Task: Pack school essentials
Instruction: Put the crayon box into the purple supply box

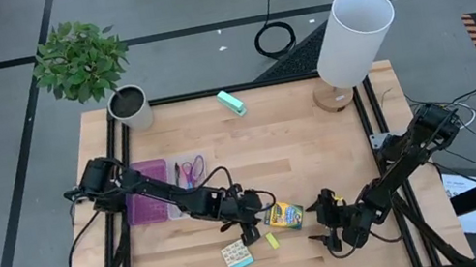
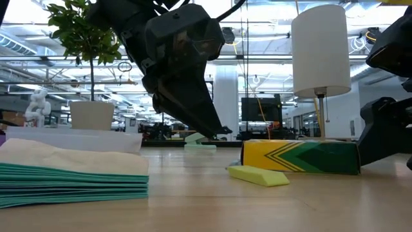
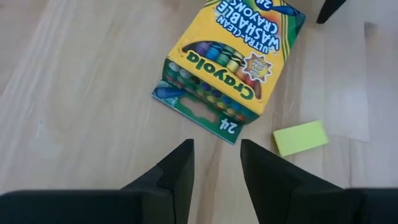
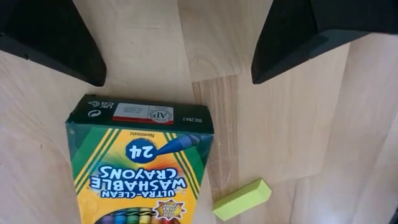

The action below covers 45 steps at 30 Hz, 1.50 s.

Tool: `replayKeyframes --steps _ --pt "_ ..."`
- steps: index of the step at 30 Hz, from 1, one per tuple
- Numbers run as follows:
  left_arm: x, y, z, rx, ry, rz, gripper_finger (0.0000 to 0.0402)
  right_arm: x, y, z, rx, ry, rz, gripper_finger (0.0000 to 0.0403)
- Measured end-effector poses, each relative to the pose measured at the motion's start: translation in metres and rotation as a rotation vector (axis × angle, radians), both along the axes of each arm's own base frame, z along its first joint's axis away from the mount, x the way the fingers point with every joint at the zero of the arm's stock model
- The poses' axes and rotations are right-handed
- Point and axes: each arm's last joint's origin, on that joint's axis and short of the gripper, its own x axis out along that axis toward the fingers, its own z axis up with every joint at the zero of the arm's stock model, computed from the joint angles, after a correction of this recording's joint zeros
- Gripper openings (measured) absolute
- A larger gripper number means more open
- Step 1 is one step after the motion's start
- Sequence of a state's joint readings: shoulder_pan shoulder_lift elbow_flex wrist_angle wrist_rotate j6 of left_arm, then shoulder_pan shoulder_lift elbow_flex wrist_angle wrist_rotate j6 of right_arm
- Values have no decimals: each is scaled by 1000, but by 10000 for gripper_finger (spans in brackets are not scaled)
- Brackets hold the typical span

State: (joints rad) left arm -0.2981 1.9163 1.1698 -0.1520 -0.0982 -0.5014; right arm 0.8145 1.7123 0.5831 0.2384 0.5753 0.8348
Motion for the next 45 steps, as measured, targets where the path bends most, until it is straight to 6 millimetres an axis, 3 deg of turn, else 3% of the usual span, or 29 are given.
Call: replayKeyframes --steps 11,22,33,45 --pt "-3 -9 0 -6 0 -9 133 1 -4 1 -36 -5 -15 400" --pt "0 -2 0 18 -6 -17 133 -1 -10 31 -51 -102 -43 400" --pt "5 11 2 29 -33 -3 133 16 -23 44 -95 -200 -95 400" --pt "5 11 2 31 -36 -7 133 35 -12 40 -160 -189 6 400"
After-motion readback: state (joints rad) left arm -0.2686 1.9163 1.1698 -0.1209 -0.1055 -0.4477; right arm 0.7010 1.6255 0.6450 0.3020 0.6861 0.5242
